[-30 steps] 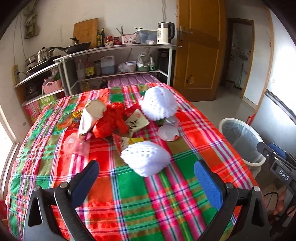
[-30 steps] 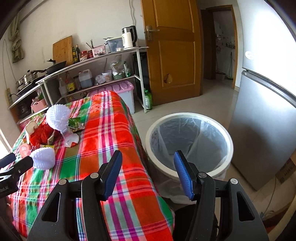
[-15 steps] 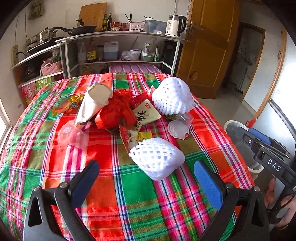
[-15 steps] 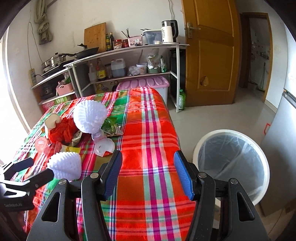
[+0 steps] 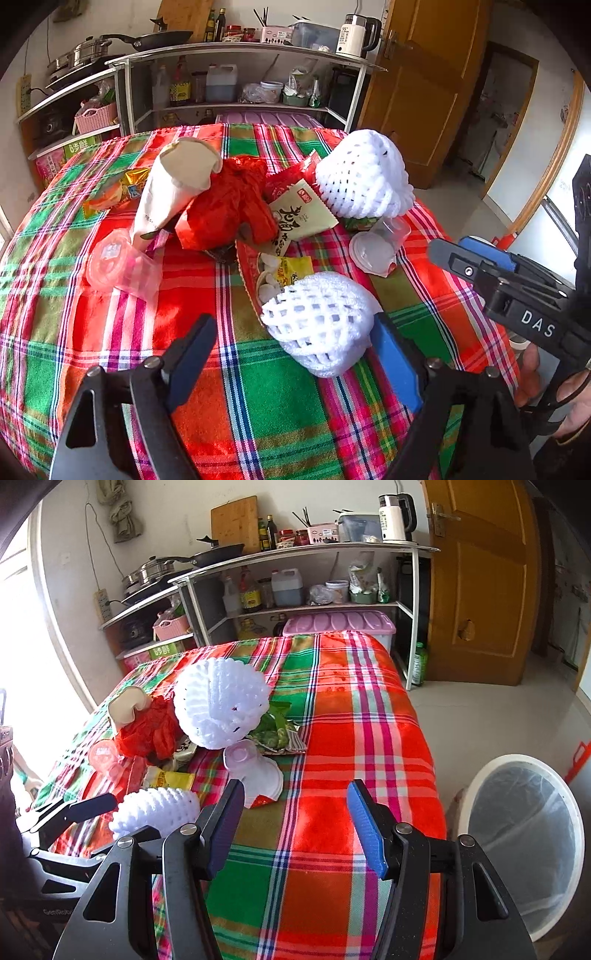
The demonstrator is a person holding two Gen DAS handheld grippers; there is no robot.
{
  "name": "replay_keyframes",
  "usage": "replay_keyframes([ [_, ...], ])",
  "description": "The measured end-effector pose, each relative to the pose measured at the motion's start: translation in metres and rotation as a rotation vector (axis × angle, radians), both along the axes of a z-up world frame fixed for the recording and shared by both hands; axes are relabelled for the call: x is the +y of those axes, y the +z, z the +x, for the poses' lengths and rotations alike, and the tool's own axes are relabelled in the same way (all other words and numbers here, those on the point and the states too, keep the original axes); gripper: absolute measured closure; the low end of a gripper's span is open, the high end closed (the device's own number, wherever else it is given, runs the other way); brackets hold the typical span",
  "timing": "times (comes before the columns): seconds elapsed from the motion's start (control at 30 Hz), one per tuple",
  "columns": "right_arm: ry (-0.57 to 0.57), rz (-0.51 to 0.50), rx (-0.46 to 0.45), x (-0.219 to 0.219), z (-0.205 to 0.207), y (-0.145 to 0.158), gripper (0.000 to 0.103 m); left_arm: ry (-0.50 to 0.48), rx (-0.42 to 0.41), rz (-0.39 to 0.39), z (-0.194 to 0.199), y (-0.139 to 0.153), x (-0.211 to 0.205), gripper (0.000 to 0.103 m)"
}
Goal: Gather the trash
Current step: 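Grasp a white foam net with the left tool while the right tool grasps a clear plastic cup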
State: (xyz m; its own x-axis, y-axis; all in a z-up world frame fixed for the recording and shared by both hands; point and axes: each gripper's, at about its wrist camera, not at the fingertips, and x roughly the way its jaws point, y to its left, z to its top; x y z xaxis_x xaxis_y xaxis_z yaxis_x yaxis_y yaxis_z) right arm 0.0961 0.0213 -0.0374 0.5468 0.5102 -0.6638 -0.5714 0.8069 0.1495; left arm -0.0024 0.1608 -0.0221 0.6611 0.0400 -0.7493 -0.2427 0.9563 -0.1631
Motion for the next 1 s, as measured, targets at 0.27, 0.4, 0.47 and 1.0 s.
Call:
replay_keyframes([
  [0.27, 0.065, 0.022, 0.036, 0.020, 0.009, -0.007, 0.044, -0.026, -0.010, -0.033, -0.001, 0.001, 0.005, 0.049],
  [0.4, 0.114, 0.025, 0.038, 0.031, 0.010, -0.006, 0.044, -0.016, -0.017, -0.043, -0.005, 0.002, 0.009, 0.055],
  [0.47, 0.138, 0.026, 0.038, 0.037, 0.010, -0.007, 0.044, -0.007, -0.019, -0.047, -0.006, 0.003, 0.011, 0.056],
  [1.0, 0.142, -0.030, 0.009, 0.054, 0.006, -0.013, 0.073, -0.012, -0.019, -0.045, -0.008, 0.005, 0.012, 0.060],
])
